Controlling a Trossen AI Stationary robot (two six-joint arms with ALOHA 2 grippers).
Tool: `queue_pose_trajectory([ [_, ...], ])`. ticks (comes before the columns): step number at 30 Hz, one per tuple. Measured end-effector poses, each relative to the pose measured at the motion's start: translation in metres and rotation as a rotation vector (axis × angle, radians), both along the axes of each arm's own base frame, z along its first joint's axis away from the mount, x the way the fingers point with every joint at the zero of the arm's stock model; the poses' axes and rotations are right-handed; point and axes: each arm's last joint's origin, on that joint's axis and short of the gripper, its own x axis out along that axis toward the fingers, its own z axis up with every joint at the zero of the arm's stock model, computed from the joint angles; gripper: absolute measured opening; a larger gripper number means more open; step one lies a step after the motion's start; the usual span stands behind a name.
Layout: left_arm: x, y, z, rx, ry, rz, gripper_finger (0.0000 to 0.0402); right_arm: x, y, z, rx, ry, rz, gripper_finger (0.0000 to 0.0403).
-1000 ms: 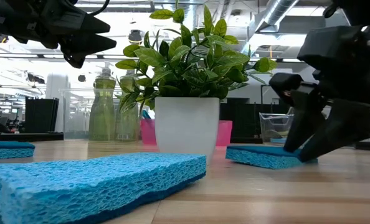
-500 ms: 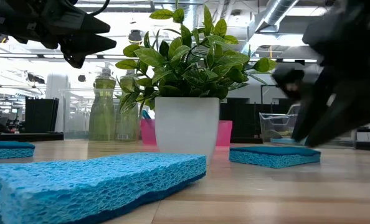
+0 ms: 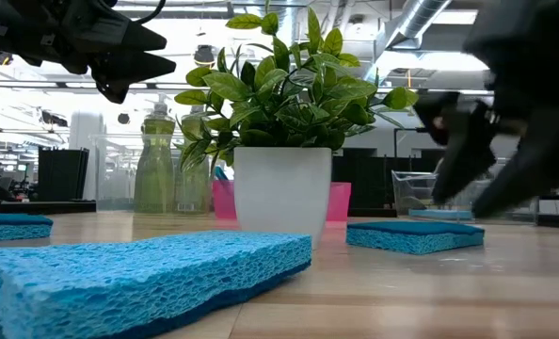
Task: Pick & Place Kitchen Sink Supplies
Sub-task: Put the blue sponge into the transparent bin
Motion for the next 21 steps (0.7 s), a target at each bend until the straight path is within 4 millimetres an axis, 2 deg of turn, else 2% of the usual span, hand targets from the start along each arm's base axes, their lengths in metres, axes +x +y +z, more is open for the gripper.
queue_pose_trajectory([
  [5,0.000,0.000,0.000,0.000,0.000,0.000,0.0186,0.008,-0.007,-0.020,-0.056,0.073,-0.033,0.0178],
  [10,0.000,0.000,0.000,0.000,0.000,-0.001,0.0186,0.016,-0.015,-0.033,-0.059,0.124,-0.058,0.0174],
  [14,0.000,0.000,0.000,0.000,0.000,-0.001,0.0186,0.017,-0.020,-0.034,-0.046,0.153,-0.054,0.0140],
  [21,0.000,0.000,0.000,0.001,0.000,-0.001,0.0186,0.012,-0.023,-0.030,-0.064,0.180,-0.056,0.0040],
])
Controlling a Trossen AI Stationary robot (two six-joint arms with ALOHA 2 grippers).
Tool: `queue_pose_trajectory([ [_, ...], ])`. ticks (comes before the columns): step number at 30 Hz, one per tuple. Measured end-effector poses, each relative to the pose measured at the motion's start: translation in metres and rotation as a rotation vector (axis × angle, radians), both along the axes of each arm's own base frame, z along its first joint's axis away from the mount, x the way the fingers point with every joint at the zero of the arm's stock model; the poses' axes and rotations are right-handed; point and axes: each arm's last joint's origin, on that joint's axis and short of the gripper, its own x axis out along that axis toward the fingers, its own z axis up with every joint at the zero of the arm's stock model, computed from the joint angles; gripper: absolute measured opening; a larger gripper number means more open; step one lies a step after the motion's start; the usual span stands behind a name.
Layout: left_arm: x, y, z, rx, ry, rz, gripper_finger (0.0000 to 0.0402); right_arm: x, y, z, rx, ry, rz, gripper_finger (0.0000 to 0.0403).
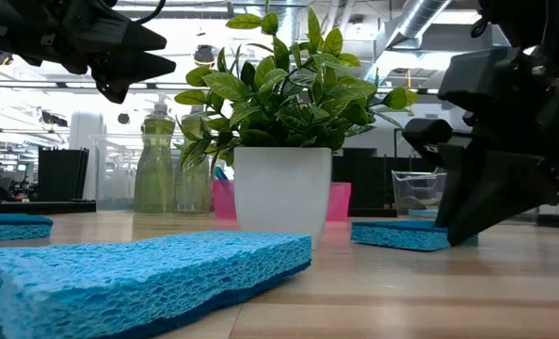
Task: Pick & Place Kitchen Sink Supplies
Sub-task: Put the blue sponge into the transparent bin
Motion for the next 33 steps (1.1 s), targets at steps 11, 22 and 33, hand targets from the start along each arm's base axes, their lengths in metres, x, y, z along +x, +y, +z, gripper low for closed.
queue_pose_trajectory([
  [11,0.000,0.000,0.000,0.002,0.000,0.000,0.0186,-0.007,0.000,0.005,-0.014,0.018,0.009,0.0004],
  [22,0.000,0.003,0.000,-0.005,-0.007,0.092,0.0186,-0.028,0.002,0.024,-0.024,0.025,-0.005,0.0001],
  [33,-0.001,0.008,0.001,-0.035,-0.036,0.287,0.0186,-0.047,0.006,0.037,-0.110,-0.023,-0.069,0.0001],
])
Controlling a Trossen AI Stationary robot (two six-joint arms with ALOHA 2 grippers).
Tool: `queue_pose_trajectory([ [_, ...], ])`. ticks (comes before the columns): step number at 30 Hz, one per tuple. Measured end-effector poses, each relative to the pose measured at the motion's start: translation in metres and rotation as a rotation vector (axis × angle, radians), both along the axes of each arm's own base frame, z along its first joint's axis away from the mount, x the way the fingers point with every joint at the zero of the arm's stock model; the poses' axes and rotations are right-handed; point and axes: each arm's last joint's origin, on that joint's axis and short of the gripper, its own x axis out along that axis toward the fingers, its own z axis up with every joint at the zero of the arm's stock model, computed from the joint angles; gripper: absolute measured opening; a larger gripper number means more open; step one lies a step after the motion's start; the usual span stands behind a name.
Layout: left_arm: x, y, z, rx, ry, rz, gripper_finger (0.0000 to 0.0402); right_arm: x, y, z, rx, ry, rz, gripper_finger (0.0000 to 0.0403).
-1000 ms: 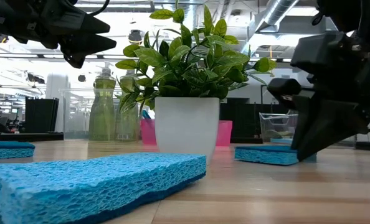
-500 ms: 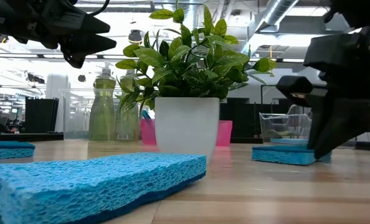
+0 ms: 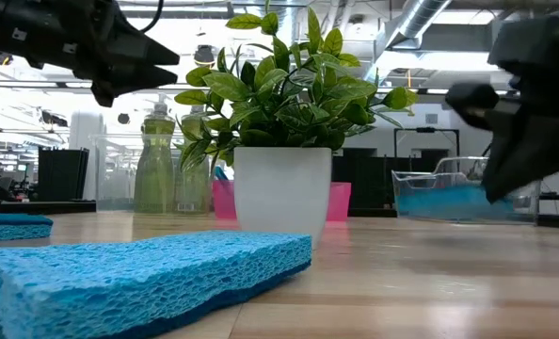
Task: Pick & Place Kitchen Sink Supplies
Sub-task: Put the blue sponge into the transparent bin
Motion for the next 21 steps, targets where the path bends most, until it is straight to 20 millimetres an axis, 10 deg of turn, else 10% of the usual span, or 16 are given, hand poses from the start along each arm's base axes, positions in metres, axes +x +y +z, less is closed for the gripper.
queue_pose_trajectory([
  [21,0.001,-0.004,0.001,-0.019,-0.001,-0.142,0.0186,-0.019,-0.070,0.120,-0.427,-0.469,-0.661,0.0000],
])
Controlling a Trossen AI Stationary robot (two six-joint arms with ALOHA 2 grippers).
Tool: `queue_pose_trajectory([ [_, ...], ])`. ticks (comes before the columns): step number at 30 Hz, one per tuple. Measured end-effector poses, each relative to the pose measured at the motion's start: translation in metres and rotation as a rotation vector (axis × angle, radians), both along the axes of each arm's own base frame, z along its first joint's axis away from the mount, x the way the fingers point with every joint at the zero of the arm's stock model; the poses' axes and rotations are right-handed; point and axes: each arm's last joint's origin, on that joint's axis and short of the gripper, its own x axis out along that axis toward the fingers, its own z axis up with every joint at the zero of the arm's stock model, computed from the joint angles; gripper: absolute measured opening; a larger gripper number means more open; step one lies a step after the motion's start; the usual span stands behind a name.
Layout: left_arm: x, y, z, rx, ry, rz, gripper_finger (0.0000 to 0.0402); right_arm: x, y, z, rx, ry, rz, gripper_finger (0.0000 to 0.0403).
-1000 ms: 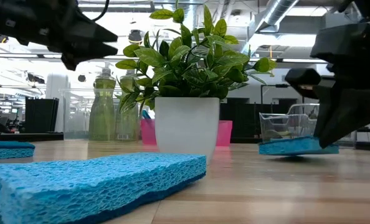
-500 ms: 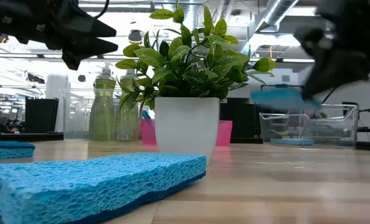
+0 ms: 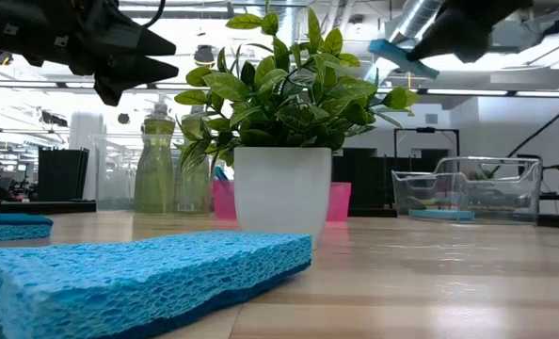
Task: Pick & Place Kitchen Sink Supplies
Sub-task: Put the blue sponge into the transparent bin
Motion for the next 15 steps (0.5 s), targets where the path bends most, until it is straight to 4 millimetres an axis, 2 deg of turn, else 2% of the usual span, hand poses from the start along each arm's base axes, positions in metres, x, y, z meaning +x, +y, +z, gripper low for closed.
queue_pose_trajectory([
  [4,0.000,0.000,0.000,0.000,0.000,0.000,0.0186,-0.008,-0.030,0.002,0.053,-0.046,-0.165,0.0000],
  [9,0.000,0.000,0.000,0.000,0.000,0.000,0.0186,-0.021,-0.063,-0.007,0.203,0.010,-0.316,0.0003],
  [15,0.000,0.000,0.000,0.000,0.000,0.000,0.0186,-0.021,-0.084,-0.011,0.248,0.026,-0.414,0.0043],
])
